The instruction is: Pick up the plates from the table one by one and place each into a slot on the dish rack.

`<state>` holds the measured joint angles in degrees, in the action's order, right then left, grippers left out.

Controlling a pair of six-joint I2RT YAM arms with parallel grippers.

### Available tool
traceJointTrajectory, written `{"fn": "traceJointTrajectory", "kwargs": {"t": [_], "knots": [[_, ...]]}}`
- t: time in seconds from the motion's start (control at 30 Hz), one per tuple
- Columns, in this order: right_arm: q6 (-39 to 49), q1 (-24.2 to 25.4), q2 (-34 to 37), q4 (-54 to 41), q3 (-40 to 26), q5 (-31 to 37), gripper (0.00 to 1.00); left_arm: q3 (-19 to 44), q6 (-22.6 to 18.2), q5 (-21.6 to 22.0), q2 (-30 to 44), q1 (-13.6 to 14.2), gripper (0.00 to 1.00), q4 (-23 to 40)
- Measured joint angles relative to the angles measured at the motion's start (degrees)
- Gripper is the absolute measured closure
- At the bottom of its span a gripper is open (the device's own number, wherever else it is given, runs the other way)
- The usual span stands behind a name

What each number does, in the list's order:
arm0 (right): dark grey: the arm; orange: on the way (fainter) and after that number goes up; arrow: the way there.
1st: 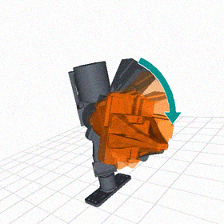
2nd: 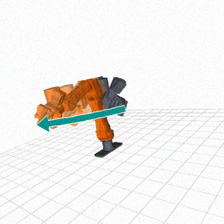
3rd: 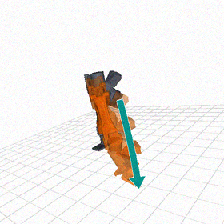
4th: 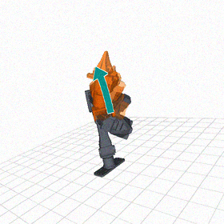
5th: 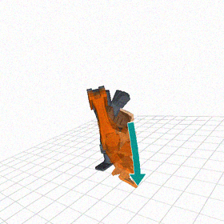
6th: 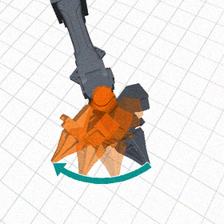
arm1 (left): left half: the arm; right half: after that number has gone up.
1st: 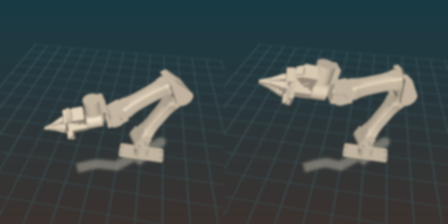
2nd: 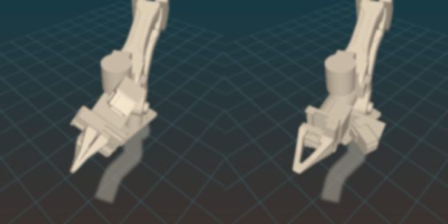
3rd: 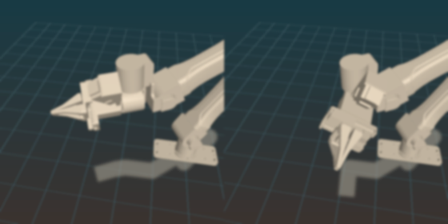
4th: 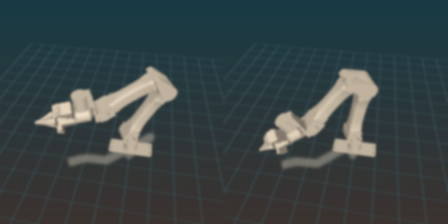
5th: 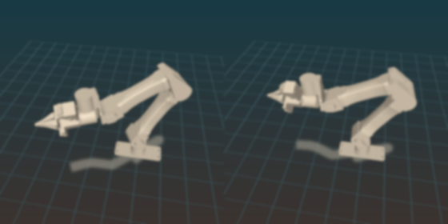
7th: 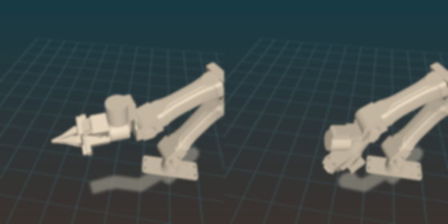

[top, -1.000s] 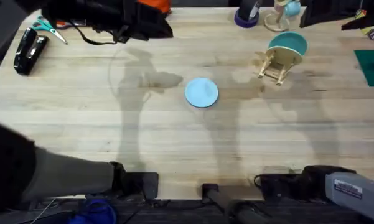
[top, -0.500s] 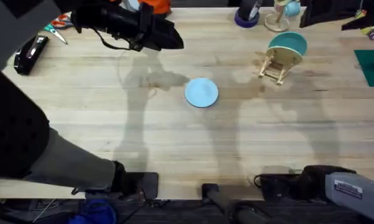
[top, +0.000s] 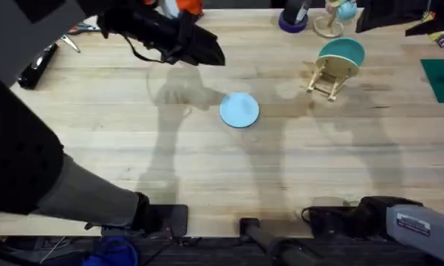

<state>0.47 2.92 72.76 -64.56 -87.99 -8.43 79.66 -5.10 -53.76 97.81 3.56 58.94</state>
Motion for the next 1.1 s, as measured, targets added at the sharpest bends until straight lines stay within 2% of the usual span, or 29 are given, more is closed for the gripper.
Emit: {"fn": "traceJointTrajectory", "kwargs": {"t": [0.2, 0.67, 1.1], "knots": [[0.00, 0.00, -0.01, -0.02, 0.00, 0.00, 0.007, 0.00, 0.46, 1.06, 0.91, 3.04, 0.960, 0.42], [0.00, 0.00, 0.02, -0.02, 0.00, 0.00, 0.007, 0.00, 1.49, 1.73, 6.30, 2.94, 0.959, 1.39], [0.00, 0.00, -0.01, -0.02, 0.00, 0.00, 0.008, 0.00, 1.68, 7.56, 8.44, 2.94, 0.960, 2.07]]}}
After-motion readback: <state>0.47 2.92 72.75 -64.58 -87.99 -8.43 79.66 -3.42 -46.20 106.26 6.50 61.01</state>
